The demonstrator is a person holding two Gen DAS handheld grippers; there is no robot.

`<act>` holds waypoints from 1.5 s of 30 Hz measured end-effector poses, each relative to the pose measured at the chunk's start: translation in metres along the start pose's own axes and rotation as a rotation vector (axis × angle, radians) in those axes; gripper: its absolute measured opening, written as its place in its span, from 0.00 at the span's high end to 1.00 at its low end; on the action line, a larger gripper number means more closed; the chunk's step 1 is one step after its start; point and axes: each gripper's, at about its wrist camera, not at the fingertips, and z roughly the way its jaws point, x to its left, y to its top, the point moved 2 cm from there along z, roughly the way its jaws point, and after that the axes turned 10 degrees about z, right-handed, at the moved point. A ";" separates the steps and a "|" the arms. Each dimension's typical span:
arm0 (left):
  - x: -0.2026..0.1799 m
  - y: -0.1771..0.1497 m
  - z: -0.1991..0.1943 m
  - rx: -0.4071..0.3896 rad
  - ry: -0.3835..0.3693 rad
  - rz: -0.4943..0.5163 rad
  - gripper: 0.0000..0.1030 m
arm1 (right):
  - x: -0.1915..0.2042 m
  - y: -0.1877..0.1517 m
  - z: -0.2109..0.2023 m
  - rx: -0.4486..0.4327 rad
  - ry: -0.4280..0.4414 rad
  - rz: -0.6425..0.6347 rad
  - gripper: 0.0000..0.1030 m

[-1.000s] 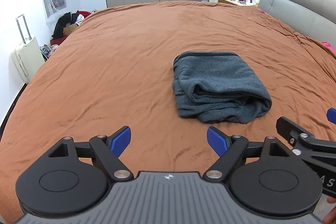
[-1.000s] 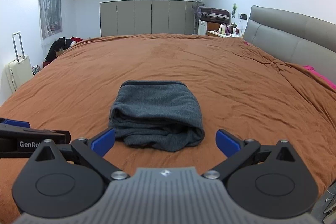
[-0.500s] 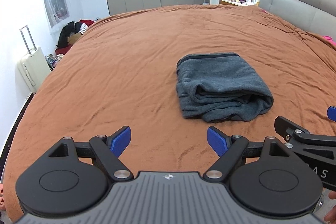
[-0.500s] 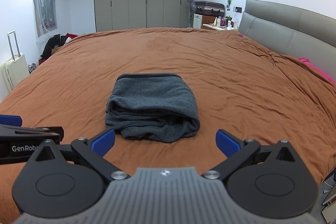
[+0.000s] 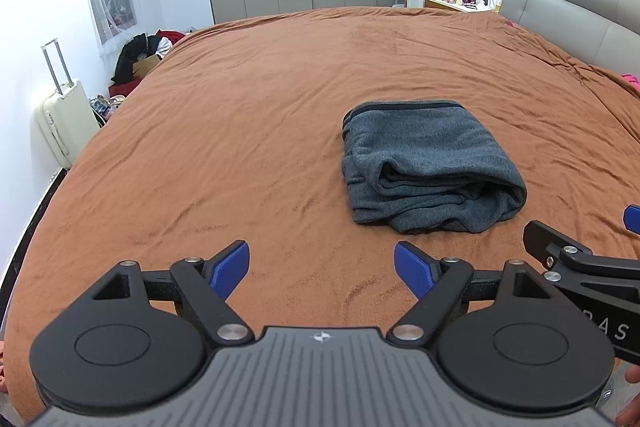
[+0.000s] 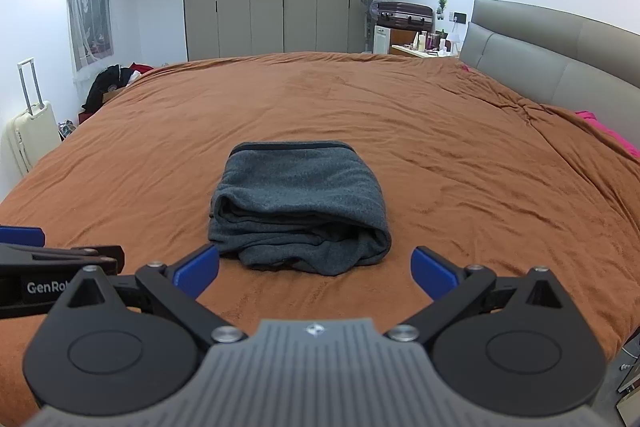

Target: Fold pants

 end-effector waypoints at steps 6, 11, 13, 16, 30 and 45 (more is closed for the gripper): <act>-0.001 0.001 0.000 0.007 0.011 0.003 0.07 | -0.001 0.000 -0.001 0.002 0.000 -0.001 0.05; -0.004 0.001 -0.001 0.003 0.047 0.024 0.07 | 0.000 -0.001 -0.001 0.005 0.000 -0.010 0.05; -0.005 0.001 -0.001 0.005 0.050 0.026 0.07 | 0.001 -0.001 -0.001 0.006 -0.001 -0.012 0.05; -0.003 0.001 0.000 0.009 0.043 0.022 0.07 | 0.000 -0.001 0.000 0.007 -0.003 -0.015 0.05; 0.000 -0.001 0.001 0.017 -0.004 -0.037 0.07 | -0.002 0.000 -0.001 0.003 -0.009 -0.014 0.05; -0.016 0.000 0.002 0.030 0.130 0.073 0.06 | 0.001 -0.002 -0.001 0.005 -0.015 -0.040 0.05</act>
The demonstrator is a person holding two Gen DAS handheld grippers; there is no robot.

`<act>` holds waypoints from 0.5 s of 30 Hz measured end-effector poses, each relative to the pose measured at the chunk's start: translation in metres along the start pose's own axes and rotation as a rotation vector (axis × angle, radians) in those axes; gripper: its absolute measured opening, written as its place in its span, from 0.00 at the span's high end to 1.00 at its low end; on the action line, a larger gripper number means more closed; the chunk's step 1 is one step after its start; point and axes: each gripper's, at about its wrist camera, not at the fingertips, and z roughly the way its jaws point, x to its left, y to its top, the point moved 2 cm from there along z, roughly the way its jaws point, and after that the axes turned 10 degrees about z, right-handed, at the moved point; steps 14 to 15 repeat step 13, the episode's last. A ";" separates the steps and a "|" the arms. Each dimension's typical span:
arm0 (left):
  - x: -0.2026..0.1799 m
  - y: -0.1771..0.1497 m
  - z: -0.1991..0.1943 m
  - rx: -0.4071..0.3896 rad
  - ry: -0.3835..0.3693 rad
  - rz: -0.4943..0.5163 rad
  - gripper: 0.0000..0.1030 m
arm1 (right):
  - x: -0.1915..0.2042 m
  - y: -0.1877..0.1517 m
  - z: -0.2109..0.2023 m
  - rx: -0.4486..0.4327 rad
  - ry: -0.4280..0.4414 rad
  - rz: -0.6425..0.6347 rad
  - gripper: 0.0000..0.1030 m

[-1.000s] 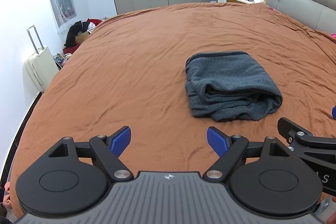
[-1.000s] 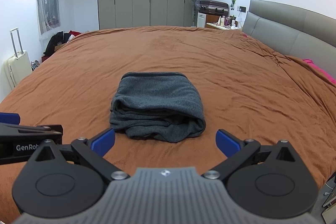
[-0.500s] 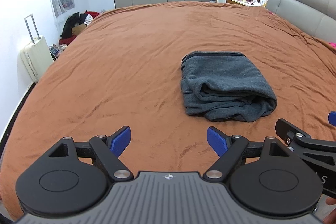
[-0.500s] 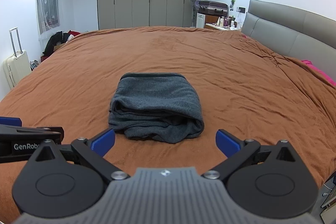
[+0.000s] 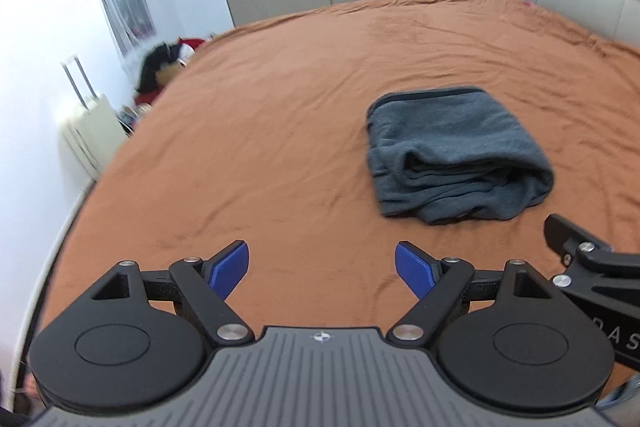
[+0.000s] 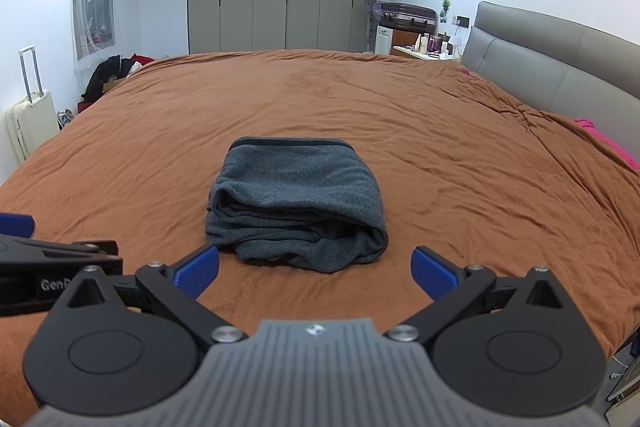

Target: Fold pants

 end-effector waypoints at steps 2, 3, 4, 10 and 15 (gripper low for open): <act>0.000 0.000 0.000 -0.003 0.009 0.004 0.06 | 0.000 0.000 0.000 0.000 0.000 -0.001 0.05; 0.002 -0.001 0.001 0.002 -0.003 -0.005 0.06 | 0.000 -0.001 0.000 0.000 -0.001 0.001 0.05; 0.004 -0.001 0.002 0.008 -0.021 -0.018 0.06 | 0.000 -0.001 0.000 -0.001 0.000 0.003 0.05; 0.007 -0.002 0.002 -0.009 -0.056 -0.037 0.06 | 0.000 0.000 0.000 -0.003 -0.008 0.003 0.05; 0.007 -0.001 0.001 -0.006 -0.069 -0.035 0.06 | 0.000 -0.001 0.001 -0.001 -0.013 0.007 0.05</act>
